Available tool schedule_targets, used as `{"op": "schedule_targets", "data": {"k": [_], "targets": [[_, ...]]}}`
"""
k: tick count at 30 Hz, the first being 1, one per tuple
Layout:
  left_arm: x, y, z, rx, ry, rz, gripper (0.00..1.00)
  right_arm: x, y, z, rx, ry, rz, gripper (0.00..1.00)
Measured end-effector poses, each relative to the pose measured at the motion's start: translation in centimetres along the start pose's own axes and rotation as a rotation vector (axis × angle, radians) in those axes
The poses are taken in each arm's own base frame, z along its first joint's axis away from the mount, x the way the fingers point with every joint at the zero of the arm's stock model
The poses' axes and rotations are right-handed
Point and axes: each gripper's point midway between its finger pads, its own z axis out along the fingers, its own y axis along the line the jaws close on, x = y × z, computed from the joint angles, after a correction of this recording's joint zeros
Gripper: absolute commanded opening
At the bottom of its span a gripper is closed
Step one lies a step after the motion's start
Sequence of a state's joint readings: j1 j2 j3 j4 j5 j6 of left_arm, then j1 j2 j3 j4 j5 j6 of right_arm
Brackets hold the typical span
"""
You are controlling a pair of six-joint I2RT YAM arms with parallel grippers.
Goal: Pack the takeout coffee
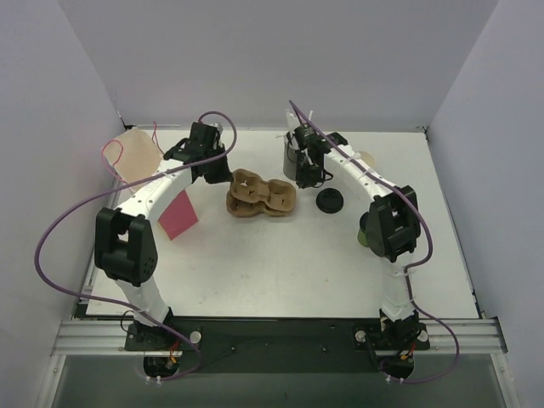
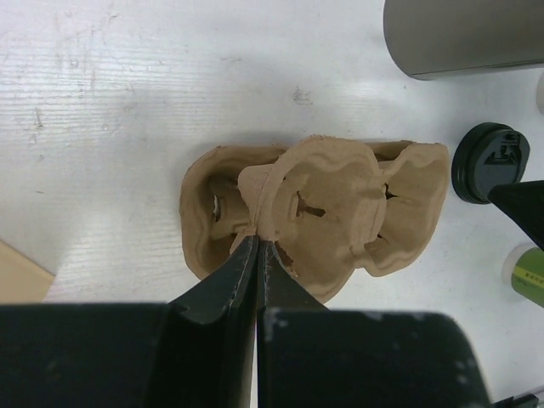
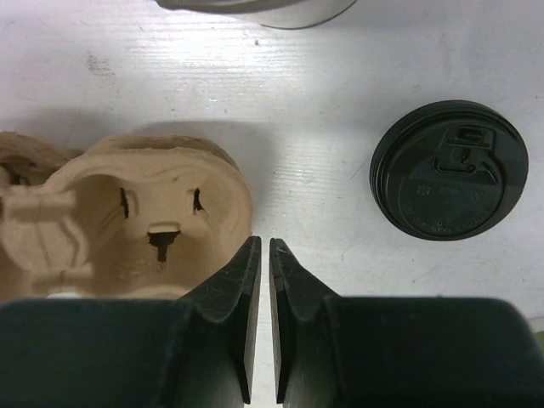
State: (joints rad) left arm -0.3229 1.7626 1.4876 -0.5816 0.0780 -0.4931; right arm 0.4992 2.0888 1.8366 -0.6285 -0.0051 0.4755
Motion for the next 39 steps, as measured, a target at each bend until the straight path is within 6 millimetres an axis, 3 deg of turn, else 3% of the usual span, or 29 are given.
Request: {"op": "schedule_targets", "data": {"k": [6, 14, 22, 27, 31, 39], "targets": [[-0.9, -1.7, -0.2, 0.018, 0.011, 0.001, 0.0, -1.7, 0.4, -1.9, -0.037, -0.021, 0.024, 0.06], [0.0, -3.0, -0.9, 0.072, 0.01, -0.082, 0.0, -1.6, 0.2, -4.3, -0.047, -0.034, 0.009, 0.09], [-0.2, -3.7, -3.7, 0.142, -0.073, -0.15, 0.0, -1.6, -0.1, -8.0, -0.04, -0.093, 0.004, 0.09], [-1.0, -4.2, -5.6, 0.195, -0.122, -0.184, 0.0, -0.1, 1.5, -8.6, -0.038, -0.098, -0.044, 0.09], [-0.5, -4.5, -7.0, 0.249, -0.131, -0.214, 0.0, 0.7, 2.6, -8.6, -0.044, -0.092, -0.063, 0.09], [2.7, -4.9, -9.7, 0.358, -0.09, -0.275, 0.0, 2.4, 1.3, -8.2, -0.014, -0.075, -0.038, 0.16]]}}
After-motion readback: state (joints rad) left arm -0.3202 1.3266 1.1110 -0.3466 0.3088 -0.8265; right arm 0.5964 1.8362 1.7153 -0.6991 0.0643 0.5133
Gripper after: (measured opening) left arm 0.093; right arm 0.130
